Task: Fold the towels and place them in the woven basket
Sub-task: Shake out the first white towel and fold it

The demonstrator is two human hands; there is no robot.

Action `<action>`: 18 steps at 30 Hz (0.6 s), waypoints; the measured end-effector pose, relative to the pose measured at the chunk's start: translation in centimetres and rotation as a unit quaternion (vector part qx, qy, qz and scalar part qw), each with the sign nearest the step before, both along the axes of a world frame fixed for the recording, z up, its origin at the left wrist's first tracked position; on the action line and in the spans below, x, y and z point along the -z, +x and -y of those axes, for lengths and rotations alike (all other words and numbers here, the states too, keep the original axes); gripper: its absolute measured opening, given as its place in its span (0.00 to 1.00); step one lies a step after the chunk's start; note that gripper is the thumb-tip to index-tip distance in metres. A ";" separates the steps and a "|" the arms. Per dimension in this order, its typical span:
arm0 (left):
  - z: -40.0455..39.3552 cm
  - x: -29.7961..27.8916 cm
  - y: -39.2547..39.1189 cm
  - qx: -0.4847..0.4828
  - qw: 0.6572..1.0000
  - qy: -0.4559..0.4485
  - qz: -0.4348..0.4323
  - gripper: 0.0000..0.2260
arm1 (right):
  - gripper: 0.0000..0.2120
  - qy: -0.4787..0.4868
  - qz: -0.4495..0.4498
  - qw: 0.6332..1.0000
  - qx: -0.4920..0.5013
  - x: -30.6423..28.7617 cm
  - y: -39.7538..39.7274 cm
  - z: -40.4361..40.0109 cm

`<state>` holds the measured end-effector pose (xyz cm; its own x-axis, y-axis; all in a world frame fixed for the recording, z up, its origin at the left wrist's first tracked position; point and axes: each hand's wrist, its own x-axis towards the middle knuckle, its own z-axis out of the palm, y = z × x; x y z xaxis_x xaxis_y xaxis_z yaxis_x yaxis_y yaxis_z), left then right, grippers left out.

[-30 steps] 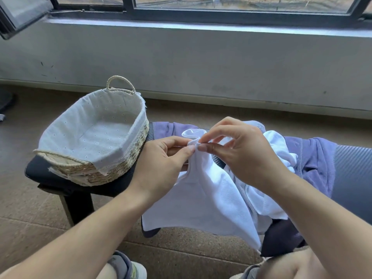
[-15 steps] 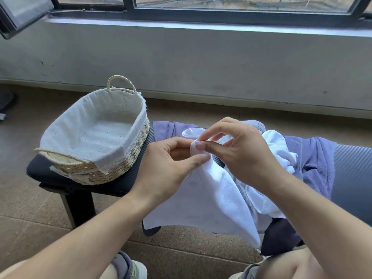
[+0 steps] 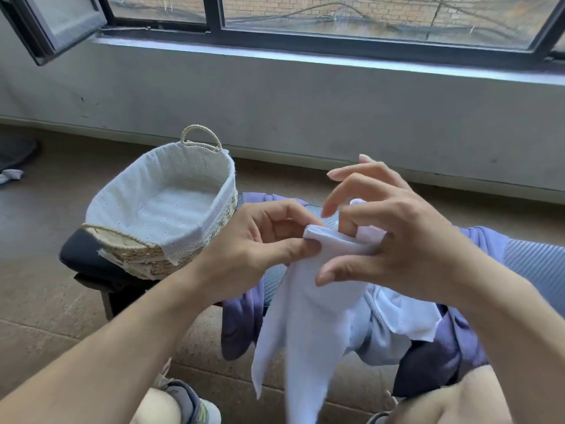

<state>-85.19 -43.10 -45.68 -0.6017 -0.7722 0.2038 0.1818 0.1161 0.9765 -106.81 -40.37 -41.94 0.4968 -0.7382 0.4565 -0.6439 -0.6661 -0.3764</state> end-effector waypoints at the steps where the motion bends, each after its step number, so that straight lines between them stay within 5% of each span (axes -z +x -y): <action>1: -0.2 -0.2 0.1 -0.002 1.000 -0.004 -0.013 0.08 | 0.21 0.004 0.003 1.000 -0.007 -0.6 0.2 -0.5; 5: -0.6 -0.3 -0.3 -0.076 0.997 0.006 -0.021 0.07 | 0.27 0.141 0.042 0.987 0.067 -1.5 1.0 -1.6; 11: 1.4 2.1 0.3 -0.011 0.983 0.093 0.156 0.29 | 0.14 0.224 0.023 0.966 0.124 -0.4 0.9 -0.3; 18: 2.2 3.2 -0.4 0.041 0.968 0.065 0.238 0.24 | 0.09 0.247 0.073 0.955 0.149 -0.2 -1.0 0.6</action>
